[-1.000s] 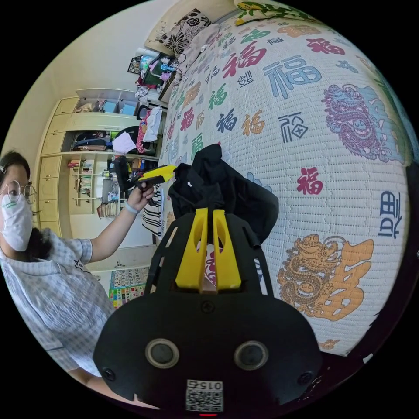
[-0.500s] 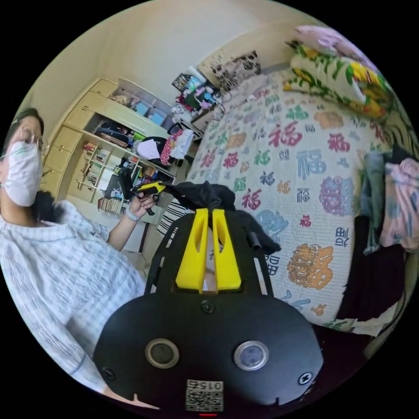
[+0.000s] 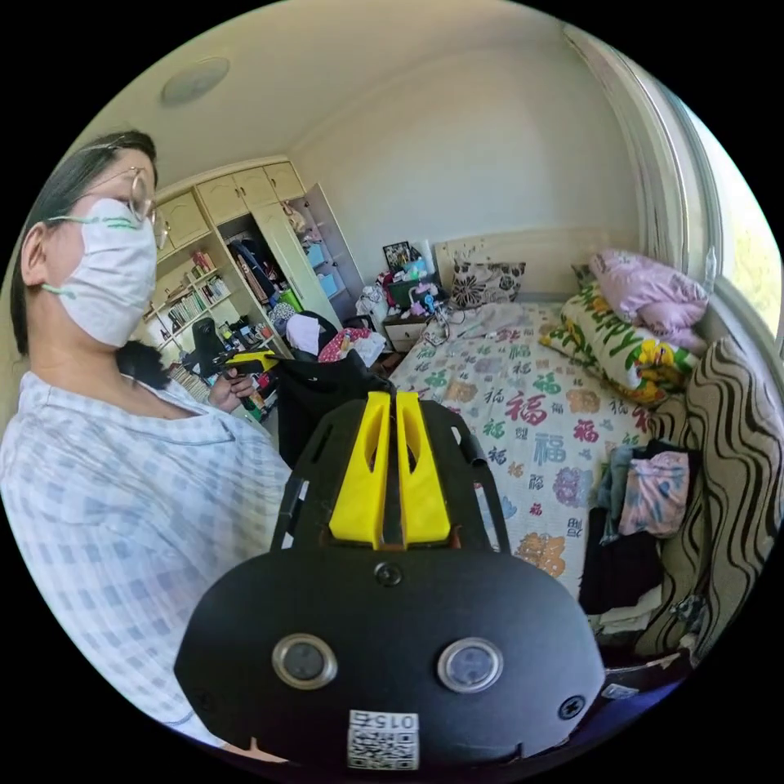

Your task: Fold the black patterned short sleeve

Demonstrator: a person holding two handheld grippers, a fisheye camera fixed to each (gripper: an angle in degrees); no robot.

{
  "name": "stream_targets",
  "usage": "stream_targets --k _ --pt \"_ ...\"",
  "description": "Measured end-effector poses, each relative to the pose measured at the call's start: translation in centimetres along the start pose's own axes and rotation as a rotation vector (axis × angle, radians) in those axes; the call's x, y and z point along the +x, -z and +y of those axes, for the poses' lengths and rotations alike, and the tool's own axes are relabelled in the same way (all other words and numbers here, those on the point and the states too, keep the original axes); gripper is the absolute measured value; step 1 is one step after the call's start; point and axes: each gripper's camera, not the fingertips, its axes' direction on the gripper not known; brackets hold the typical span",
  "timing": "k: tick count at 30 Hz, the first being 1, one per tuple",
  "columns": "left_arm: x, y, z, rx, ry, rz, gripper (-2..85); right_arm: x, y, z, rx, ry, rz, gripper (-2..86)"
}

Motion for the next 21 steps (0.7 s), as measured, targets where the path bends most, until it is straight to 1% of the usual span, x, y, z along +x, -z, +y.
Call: stream_targets --k 5,8,10,11,12,13,14,16,17,18,19,20,21 --pt "-1.3 -0.3 -1.2 0.000 -0.048 -0.051 -0.6 2.1 -0.8 -3.2 -0.015 0.045 0.006 -0.3" --pt "-5.7 -3.2 -1.0 -0.032 -0.003 -0.042 -0.4 6.7 -4.2 -5.6 -0.074 0.042 -0.025 -0.2" --pt "-11.3 -7.5 -0.3 -0.076 0.071 -0.024 -0.2 12.6 -9.4 -7.9 -0.143 0.010 -0.048 -0.2" --pt "-12.9 -8.8 -0.1 -0.093 0.087 -0.039 0.0 14.2 -11.0 -8.6 -0.160 -0.004 -0.059 -0.1" --pt "-16.3 -11.9 0.6 -0.141 0.119 -0.118 0.3 17.9 -14.8 -9.9 -0.190 -0.039 -0.075 -0.1" --pt "-19.9 -15.2 1.6 -0.174 0.166 -0.218 0.9 21.4 -19.1 -11.1 -0.215 -0.082 -0.080 0.1" --pt "-21.6 -17.0 2.2 -0.189 0.186 -0.265 1.1 23.1 -21.3 -11.7 -0.228 -0.091 -0.066 0.2" --pt "-28.4 -23.8 5.7 -0.256 0.325 -0.402 2.7 29.0 -30.5 -12.8 -0.286 -0.139 0.014 0.7" --pt "-29.9 -25.4 6.9 -0.291 0.381 -0.437 3.4 30.5 -32.5 -12.6 -0.308 -0.175 0.024 0.9" --pt "-32.1 -27.7 9.4 -0.329 0.507 -0.484 4.9 33.3 -35.9 -11.5 -0.348 -0.267 0.036 1.4" --pt "-33.3 -29.2 12.4 -0.315 0.612 -0.471 6.7 35.5 -38.2 -9.7 -0.365 -0.309 0.030 1.7" --pt "-33.6 -29.7 14.0 -0.292 0.651 -0.446 7.0 36.4 -38.9 -8.6 -0.369 -0.317 0.024 1.8" --pt "-33.3 -30.4 17.2 -0.244 0.686 -0.379 7.6 37.9 -40.0 -5.9 -0.380 -0.318 0.016 2.2"
